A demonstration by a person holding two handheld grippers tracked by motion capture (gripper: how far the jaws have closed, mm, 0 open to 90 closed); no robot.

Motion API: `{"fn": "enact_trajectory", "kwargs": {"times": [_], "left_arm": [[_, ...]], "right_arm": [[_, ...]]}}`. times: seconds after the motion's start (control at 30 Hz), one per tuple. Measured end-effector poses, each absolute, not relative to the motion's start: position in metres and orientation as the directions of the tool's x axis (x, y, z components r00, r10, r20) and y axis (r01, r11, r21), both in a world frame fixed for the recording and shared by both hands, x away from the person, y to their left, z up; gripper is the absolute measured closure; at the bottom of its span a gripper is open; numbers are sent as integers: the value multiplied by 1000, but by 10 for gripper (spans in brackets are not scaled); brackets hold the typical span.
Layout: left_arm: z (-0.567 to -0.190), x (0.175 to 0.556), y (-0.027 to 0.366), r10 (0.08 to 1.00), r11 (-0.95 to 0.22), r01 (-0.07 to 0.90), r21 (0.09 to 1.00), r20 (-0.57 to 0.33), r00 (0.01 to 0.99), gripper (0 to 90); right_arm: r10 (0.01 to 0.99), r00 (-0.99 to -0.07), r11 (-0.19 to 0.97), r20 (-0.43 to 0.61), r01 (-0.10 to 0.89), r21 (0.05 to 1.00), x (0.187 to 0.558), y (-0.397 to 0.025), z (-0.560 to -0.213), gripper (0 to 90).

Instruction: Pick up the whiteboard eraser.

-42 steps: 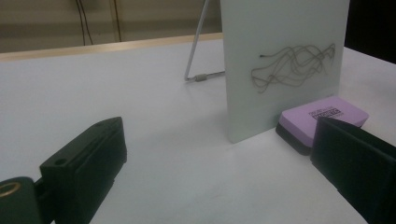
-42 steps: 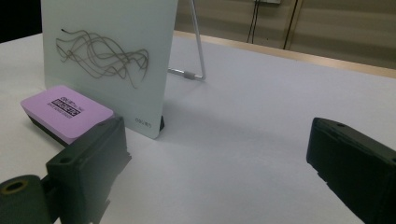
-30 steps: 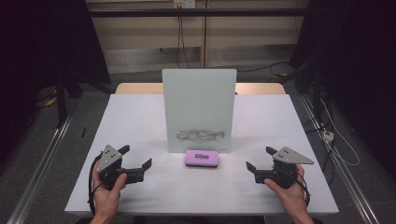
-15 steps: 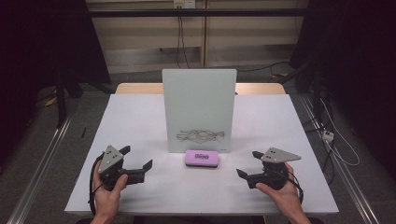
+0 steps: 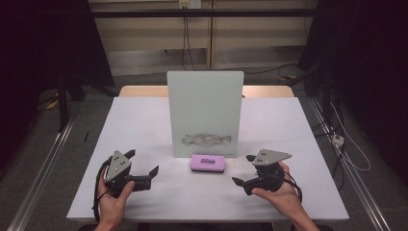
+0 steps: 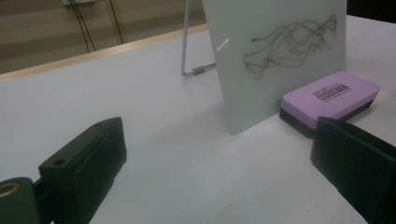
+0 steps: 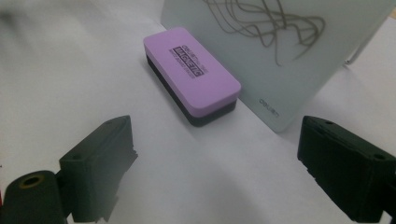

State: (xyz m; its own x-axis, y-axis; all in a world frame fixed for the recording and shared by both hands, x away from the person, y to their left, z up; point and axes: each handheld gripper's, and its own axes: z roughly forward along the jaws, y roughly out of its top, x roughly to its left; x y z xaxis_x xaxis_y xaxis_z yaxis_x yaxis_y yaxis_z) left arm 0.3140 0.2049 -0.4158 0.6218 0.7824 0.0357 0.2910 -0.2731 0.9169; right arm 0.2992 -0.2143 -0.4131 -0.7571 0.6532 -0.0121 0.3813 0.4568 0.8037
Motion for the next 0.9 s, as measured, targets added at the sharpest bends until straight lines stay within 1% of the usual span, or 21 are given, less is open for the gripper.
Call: {"fn": "enact_trajectory", "kwargs": {"times": [0.07, 0.2, 0.3, 0.43, 0.5, 0.67, 0.7, 0.8, 0.83, 0.9], "left_arm": [[-416, 314, 205, 791, -262, 302, 917, 24, 612, 34], [-416, 314, 205, 787, -267, 296, 917, 30, 616, 34], [-417, 316, 204, 778, -266, 293, 918, 25, 627, 34], [-416, 317, 203, 774, -270, 291, 918, 28, 632, 34], [-415, 315, 203, 767, -287, 277, 917, 47, 640, 34], [-415, 313, 203, 759, -300, 268, 915, 60, 648, 34], [-416, 313, 203, 759, -302, 269, 915, 59, 649, 34], [-416, 312, 203, 760, -300, 271, 915, 57, 648, 34], [-415, 312, 204, 759, -301, 268, 915, 60, 648, 34], [-415, 311, 204, 760, -301, 269, 915, 60, 647, 34]], "right_arm": [[635, -772, 477, -1, 392, 787, 304, -208, -411, 69], [612, -790, 502, -15, 375, 780, 314, -198, -409, 102], [609, -793, 516, -22, 374, 771, 320, -193, -408, 90], [589, -808, 538, -18, 376, 754, 327, -185, -408, 98], [579, -815, 556, -29, 368, 745, 332, -179, -406, 128], [574, -819, 561, -25, 371, 740, 337, -173, -404, 132], [557, -830, 579, -25, 366, 729, 339, -170, -403, 134], [549, -836, 583, -9, 375, 720, 343, -167, -403, 138], [532, -847, 602, -9, 371, 707, 349, -161, -403, 151], [522, -853, 615, -21, 359, 701, 351, -158, -403, 149]]}}
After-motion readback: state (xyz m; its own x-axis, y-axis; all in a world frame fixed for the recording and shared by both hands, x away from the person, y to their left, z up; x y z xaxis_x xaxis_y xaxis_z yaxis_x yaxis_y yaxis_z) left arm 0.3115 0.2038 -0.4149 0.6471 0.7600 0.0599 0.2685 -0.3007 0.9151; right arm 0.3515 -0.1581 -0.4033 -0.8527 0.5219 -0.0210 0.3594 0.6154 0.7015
